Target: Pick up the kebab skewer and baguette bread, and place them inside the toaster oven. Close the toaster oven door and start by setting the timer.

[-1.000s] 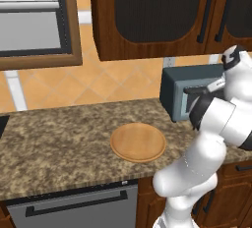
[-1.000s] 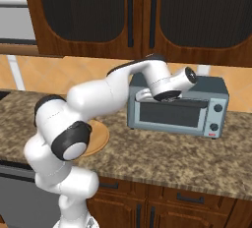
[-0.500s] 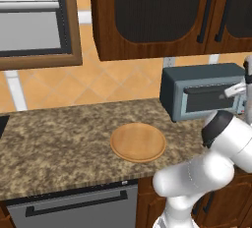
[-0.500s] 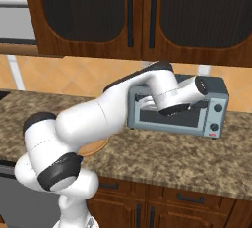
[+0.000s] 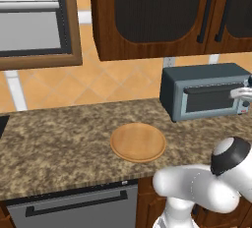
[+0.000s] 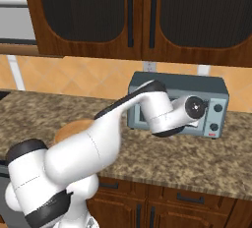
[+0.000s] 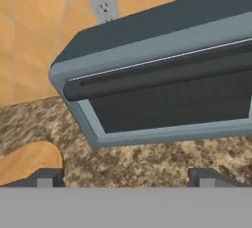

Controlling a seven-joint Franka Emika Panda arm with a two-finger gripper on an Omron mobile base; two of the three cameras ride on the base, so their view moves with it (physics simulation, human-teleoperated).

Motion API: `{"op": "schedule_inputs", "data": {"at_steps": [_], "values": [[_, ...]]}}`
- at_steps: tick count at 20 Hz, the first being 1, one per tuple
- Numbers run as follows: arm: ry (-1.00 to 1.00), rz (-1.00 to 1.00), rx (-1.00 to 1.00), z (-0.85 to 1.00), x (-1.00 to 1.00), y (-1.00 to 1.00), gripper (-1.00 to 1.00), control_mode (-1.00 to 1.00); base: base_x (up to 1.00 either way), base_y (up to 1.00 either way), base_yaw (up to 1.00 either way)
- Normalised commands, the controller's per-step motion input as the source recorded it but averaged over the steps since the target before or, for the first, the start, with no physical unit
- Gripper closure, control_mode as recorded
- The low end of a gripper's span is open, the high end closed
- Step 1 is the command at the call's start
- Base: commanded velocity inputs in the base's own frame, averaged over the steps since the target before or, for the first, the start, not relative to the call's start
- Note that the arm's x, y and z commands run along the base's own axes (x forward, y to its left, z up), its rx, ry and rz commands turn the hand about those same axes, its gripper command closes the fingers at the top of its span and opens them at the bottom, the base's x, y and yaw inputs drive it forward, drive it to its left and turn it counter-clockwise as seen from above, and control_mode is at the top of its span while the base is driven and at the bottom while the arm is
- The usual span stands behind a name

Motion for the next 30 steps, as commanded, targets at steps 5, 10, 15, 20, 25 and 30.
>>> {"op": "schedule_inputs", "data": {"at_steps": [5,10,15,20,25,30], "values": [[0.12,-0.26,0.09,-0.10,0.02,-0.56,-1.00,-1.00,0.00,0.00,0.00],[0.03,-0.05,0.19,-0.31,0.05,-0.70,-1.00,-1.00,0.00,0.00,0.00],[0.02,0.00,0.22,-0.24,0.25,-0.56,-1.00,-1.00,0.00,0.00,0.00],[0.00,0.00,0.10,0.00,0.30,-0.38,-1.00,-1.00,0.00,0.00,0.00],[-0.05,0.00,0.10,-0.25,0.09,-0.37,-1.00,-1.00,0.00,0.00,0.00],[-0.06,0.00,0.12,-0.29,0.10,-0.29,-1.00,-1.00,0.00,0.00,0.00]]}}
